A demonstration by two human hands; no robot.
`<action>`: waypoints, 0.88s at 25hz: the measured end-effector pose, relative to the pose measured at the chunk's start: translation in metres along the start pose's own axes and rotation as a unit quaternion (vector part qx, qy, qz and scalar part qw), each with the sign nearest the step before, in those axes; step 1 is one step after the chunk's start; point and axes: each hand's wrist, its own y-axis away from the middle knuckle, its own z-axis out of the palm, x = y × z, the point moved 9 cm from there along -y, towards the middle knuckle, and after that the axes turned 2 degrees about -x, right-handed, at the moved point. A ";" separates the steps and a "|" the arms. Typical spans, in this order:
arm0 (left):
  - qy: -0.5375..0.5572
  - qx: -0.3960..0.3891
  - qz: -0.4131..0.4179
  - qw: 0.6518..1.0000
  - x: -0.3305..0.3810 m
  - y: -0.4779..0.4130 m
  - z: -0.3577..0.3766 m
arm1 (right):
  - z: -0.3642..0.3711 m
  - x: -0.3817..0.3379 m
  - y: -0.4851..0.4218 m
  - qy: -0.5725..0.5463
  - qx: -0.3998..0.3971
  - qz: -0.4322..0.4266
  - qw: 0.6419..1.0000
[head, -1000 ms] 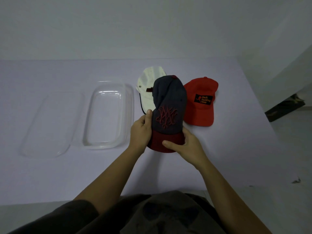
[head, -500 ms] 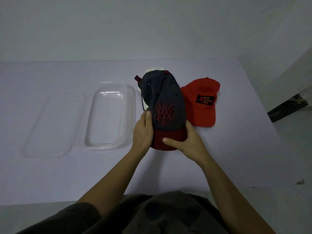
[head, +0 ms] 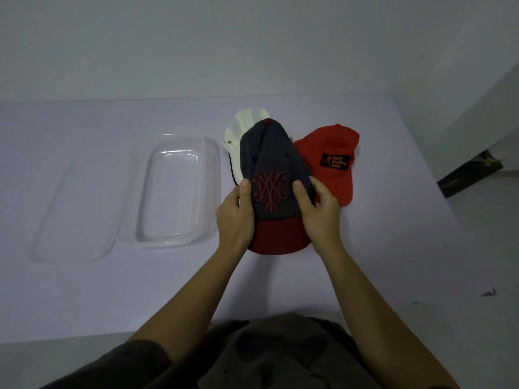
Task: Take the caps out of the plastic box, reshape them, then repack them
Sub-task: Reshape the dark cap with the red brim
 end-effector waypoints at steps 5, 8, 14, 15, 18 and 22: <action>-0.084 0.018 0.038 0.996 0.012 0.003 -0.002 | -0.008 0.009 0.004 0.038 0.066 0.008 0.997; -0.101 0.026 0.055 0.993 0.013 0.005 -0.001 | -0.010 0.009 0.000 0.066 0.067 0.002 0.996; -0.099 0.031 0.044 0.994 0.011 0.002 -0.002 | -0.006 0.004 -0.007 0.087 0.049 -0.009 0.995; -0.083 0.032 0.029 0.996 0.008 -0.001 -0.003 | -0.003 0.003 -0.008 0.078 0.036 -0.003 0.996; -0.042 0.049 -0.007 0.998 0.001 -0.012 -0.011 | 0.010 0.008 -0.004 0.090 -0.037 0.019 0.995; -0.013 0.051 0.000 0.999 0.000 -0.019 -0.016 | 0.007 0.017 0.008 0.106 -0.001 0.021 0.994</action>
